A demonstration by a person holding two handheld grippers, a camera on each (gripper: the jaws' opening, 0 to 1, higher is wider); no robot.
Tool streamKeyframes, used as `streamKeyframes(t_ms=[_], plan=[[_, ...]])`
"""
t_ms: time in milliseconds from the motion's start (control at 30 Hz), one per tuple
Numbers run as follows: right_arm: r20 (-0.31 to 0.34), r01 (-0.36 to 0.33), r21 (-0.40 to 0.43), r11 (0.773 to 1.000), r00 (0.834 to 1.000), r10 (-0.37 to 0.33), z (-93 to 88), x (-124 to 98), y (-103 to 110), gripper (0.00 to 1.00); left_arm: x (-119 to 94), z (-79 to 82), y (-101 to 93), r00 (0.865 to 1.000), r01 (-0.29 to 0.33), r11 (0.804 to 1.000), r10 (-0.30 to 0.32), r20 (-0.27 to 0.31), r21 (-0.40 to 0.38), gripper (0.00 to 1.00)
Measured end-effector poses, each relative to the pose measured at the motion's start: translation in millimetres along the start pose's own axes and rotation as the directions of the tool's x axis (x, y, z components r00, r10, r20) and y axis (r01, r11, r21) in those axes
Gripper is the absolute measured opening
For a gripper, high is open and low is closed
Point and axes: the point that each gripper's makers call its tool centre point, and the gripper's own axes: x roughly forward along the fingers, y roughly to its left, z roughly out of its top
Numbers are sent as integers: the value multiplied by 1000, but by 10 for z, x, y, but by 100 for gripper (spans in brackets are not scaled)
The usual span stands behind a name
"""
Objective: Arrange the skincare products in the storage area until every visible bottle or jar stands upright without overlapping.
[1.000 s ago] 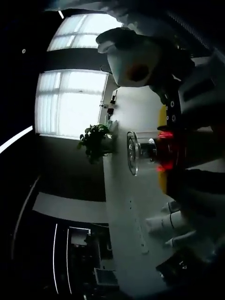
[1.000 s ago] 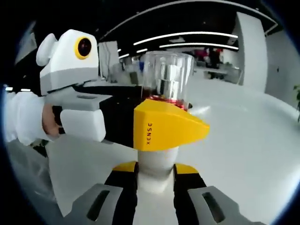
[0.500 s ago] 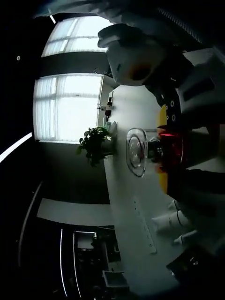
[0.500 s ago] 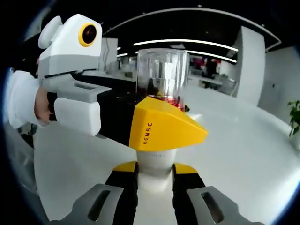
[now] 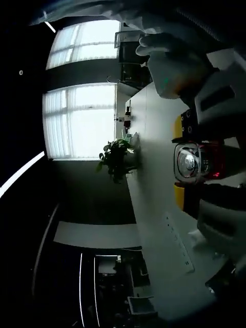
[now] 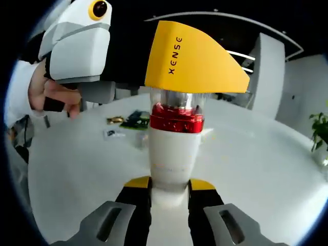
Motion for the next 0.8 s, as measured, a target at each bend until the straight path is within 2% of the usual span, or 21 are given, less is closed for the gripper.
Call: streamKeyframes(t_ms=[133, 367, 433, 500, 633, 800], plan=[[-1, 15, -4, 1000, 1000, -15, 20, 38, -29, 19, 1, -8, 7, 1000, 12, 1000, -12, -19, 28, 27], [4, 36, 16, 999, 999, -36, 34, 78, -96, 19, 74, 1, 27, 992, 109, 992, -106, -62, 55, 27], [7, 51, 30, 998, 999, -51, 37, 96, -125, 19, 102, 7, 2, 988, 142, 989, -138, -74, 50, 27], [13, 66, 51, 996, 998, -67, 39, 115, -158, 19, 142, -16, 70, 980, 173, 984, -168, -103, 44, 27], [18, 120, 47, 992, 992, -121, 42, 135, -242, 19, 171, -16, -6, 961, 247, 964, -231, -151, 96, 27], [23, 130, 102, 986, 991, -133, 61, 169, -281, 20, 365, -41, 210, 950, 276, 957, -257, -176, 93, 27]])
